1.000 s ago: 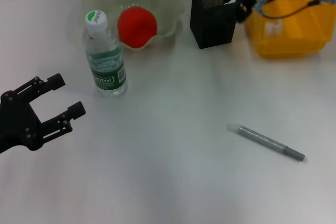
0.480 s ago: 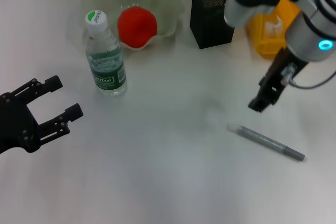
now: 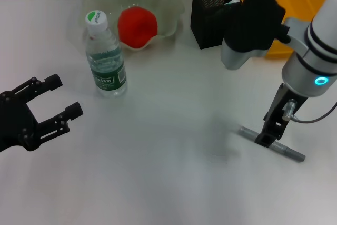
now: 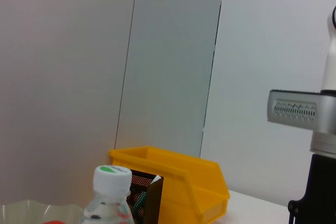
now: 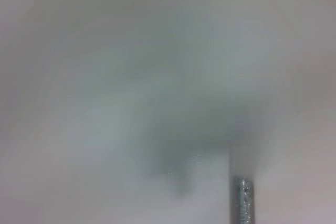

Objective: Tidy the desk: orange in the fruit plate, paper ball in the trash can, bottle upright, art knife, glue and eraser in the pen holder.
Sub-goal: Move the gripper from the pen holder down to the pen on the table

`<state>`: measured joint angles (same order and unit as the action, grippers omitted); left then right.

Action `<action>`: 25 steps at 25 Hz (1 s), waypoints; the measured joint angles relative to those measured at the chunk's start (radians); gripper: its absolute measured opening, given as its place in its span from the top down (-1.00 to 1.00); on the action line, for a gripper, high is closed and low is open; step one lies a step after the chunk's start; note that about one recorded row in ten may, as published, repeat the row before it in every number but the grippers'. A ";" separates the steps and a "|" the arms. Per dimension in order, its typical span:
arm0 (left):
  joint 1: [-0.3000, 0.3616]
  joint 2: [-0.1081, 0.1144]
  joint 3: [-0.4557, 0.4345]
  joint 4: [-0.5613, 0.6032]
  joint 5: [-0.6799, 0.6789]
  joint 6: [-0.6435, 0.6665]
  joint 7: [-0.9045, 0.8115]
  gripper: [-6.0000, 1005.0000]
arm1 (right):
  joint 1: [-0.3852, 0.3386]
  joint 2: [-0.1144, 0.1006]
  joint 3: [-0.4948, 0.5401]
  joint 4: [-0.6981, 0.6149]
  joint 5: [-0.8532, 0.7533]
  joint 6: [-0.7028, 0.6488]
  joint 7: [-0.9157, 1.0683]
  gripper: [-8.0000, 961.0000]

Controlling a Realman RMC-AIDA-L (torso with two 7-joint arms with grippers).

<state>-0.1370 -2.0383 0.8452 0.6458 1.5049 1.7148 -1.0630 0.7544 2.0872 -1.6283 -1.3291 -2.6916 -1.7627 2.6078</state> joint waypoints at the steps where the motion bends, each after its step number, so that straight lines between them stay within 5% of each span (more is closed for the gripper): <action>1: 0.000 0.000 0.000 0.000 0.000 0.000 0.000 -0.56 | 0.000 0.000 -0.008 0.009 0.000 0.008 0.002 -0.07; 25: -0.001 -0.004 0.000 0.000 0.000 -0.001 0.011 -0.56 | 0.010 0.002 -0.086 0.161 0.015 0.168 0.020 0.10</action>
<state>-0.1378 -2.0423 0.8452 0.6458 1.5048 1.7134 -1.0522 0.7646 2.0893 -1.7146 -1.1679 -2.6767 -1.5947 2.6275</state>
